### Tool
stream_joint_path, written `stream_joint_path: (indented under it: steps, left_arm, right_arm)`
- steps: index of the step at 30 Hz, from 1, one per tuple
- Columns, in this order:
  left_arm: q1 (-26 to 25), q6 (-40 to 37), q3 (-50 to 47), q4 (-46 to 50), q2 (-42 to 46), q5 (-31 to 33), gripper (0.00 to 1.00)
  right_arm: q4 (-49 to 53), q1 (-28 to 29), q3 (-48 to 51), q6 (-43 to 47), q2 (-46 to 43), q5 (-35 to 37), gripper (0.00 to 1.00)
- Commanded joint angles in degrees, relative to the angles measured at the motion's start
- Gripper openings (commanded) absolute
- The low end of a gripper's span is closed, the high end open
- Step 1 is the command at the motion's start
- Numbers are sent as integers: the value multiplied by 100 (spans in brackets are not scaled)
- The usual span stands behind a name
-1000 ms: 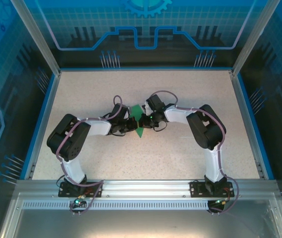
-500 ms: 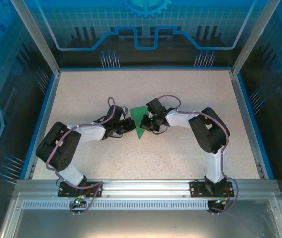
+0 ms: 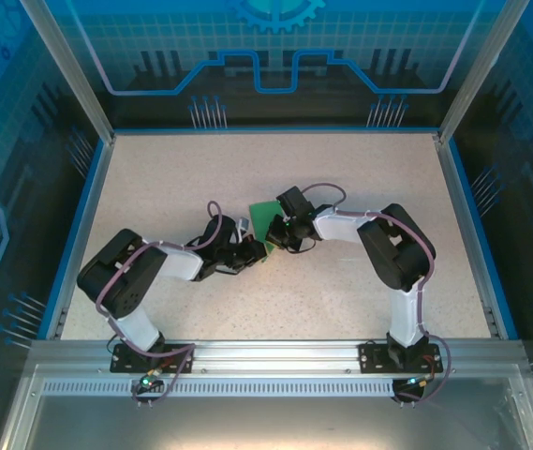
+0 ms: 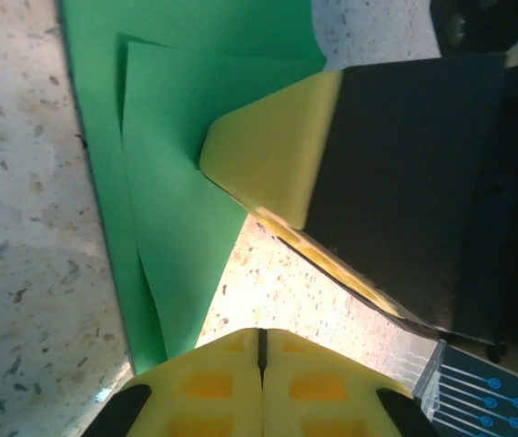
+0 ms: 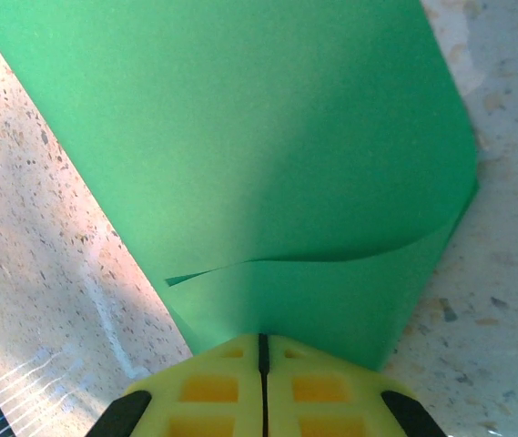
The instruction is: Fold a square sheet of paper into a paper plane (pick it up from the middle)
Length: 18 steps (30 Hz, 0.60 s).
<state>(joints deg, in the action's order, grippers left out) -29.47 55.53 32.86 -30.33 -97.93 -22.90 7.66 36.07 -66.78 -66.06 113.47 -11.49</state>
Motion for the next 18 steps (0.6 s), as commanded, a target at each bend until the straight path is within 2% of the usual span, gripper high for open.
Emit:
stream_joint_path:
  steps: [1, 5, 12, 18]
  left_arm:
    - [-45, 95, 113, 72, -163, 59, 4]
    - [-49, -61, 174, 583, -121, 414, 2]
    - [-58, -233, 308, 1212, -149, 662, 1]
    - [-51, -432, 370, 1805, -103, 873, 0]
  right_arm:
    - [96, 72, 126, -139, -35, 68, 7]
    - [108, 70, 139, -104, -44, 67, 7]
    - [116, 66, 78, 53, -138, 39, 8]
    - [66, -12, -131, 1123, -647, -57, 17]
